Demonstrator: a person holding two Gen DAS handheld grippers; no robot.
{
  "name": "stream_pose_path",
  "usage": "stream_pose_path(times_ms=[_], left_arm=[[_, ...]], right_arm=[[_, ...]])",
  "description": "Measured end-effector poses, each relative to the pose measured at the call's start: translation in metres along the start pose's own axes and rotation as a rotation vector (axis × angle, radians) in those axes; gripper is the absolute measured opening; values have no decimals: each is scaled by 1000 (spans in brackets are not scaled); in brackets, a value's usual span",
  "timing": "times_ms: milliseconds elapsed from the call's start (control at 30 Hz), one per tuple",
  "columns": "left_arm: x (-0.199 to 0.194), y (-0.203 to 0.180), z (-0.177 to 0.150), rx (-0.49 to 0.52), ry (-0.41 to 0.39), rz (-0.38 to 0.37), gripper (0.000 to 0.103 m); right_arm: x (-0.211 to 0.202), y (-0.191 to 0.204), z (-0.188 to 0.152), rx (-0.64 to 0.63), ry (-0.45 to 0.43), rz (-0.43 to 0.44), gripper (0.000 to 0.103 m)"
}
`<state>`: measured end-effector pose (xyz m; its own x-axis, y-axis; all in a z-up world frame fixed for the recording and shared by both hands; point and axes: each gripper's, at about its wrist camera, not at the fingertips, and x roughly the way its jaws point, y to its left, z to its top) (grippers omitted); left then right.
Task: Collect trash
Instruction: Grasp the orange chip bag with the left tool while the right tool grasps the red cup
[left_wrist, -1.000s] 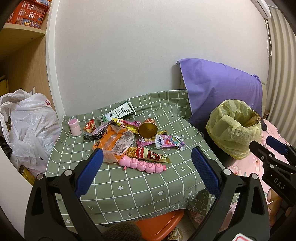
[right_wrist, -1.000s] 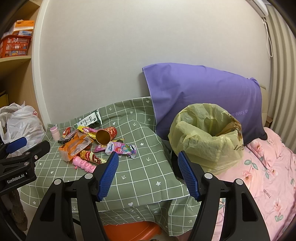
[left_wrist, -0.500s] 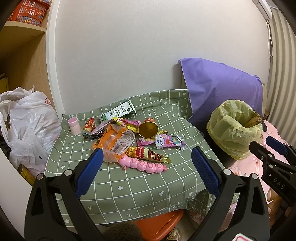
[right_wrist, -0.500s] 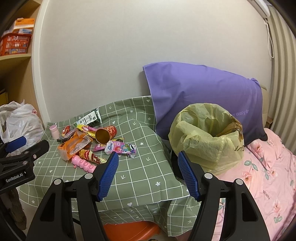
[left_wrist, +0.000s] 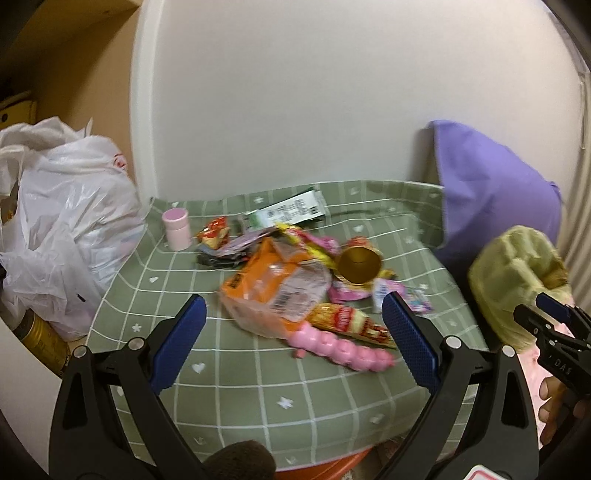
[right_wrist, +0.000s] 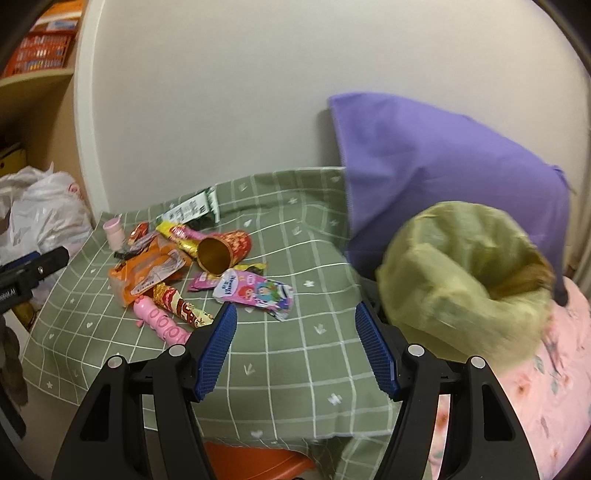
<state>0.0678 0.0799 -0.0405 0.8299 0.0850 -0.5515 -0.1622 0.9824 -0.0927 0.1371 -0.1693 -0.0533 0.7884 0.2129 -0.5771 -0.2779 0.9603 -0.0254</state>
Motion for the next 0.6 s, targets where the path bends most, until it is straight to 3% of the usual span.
stream_pose_path(times_ms=[300,467,600], left_arm=[[37,19,-11,-107,98,78,94],[55,33,-19,-223,168,127,94],[74,43,-23,-260,244,161,94]], right_arm=[[96,9,14,-217,94,266,63],[128,2,22,-222,123,336,63],[144,4,25,-199,139,333,63]])
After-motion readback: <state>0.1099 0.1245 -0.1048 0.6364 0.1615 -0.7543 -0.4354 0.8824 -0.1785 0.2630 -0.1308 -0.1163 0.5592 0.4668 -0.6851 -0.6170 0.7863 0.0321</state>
